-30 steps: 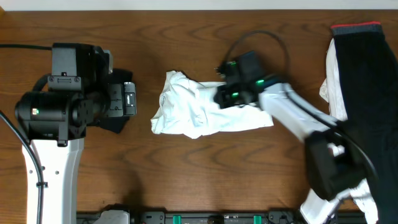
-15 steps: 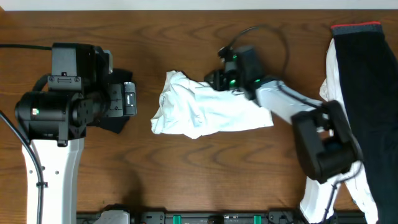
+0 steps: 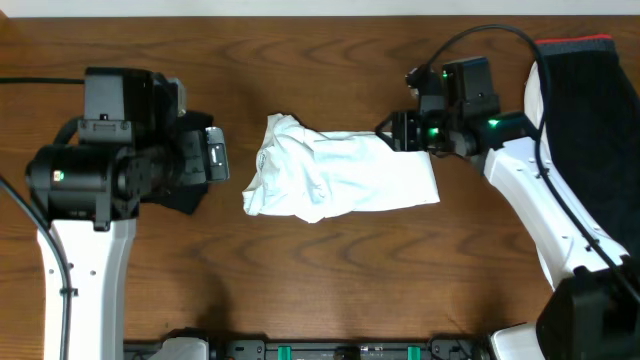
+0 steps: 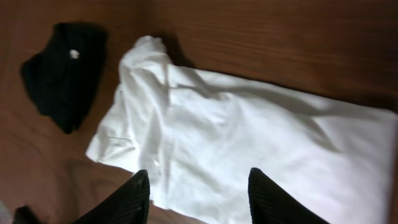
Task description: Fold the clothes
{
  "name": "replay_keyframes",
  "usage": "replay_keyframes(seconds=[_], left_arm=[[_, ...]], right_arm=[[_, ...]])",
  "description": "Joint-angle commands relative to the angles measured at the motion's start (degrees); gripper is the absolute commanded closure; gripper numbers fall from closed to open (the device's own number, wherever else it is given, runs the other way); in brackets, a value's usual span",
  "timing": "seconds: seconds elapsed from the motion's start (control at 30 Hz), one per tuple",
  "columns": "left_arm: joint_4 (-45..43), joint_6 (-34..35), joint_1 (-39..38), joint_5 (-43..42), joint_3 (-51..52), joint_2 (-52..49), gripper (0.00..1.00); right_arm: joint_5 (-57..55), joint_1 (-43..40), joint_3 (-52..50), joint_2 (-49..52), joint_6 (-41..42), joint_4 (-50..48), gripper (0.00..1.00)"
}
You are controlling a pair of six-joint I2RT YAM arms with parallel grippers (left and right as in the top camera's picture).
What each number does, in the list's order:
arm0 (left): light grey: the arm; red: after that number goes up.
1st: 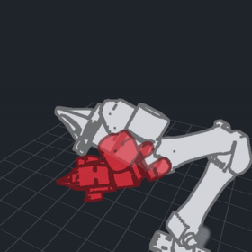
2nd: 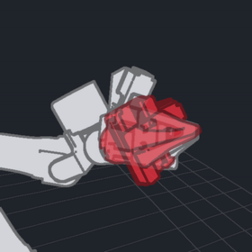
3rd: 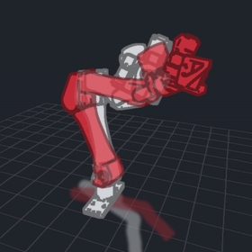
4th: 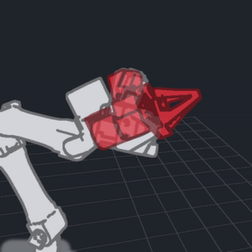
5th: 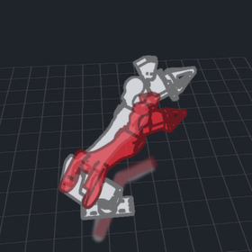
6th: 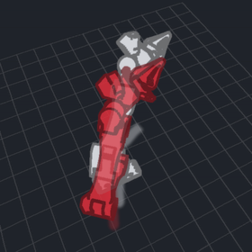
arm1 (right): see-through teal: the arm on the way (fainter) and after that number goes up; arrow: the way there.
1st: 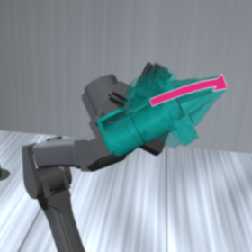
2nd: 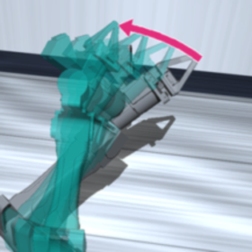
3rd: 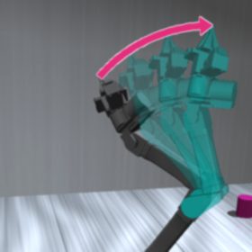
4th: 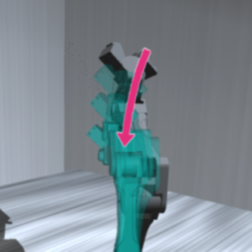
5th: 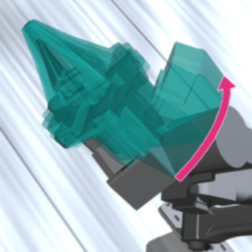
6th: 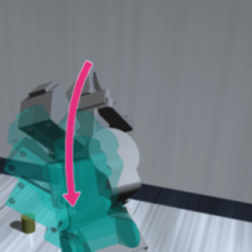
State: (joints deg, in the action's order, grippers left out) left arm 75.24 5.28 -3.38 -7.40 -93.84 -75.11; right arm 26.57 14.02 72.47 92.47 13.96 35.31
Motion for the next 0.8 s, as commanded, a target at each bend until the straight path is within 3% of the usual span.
replay_keyframes(seconds=[0.0, 0.47, 0.77], left_arm=[[0.4, 1.5, 0.3, -2.1, 3.1, -4.1, 0.02], [-4.2, 2.2, 0.4, 1.6, 7.4, -23.9, 0.02], [-12.7, 2.1, 1.4, -8.3, 14.6, -31.4, 0.0]], right_arm=[[-2.8, -1.3, 0.5, -2.4, -2.4, 1.6, 0.51], [-2.8, -2.1, 0.5, -2.9, -3.6, 7.4, 0.5], [-2.8, -2.1, 0.5, -2.9, -5.1, 10.7, 0.5]])
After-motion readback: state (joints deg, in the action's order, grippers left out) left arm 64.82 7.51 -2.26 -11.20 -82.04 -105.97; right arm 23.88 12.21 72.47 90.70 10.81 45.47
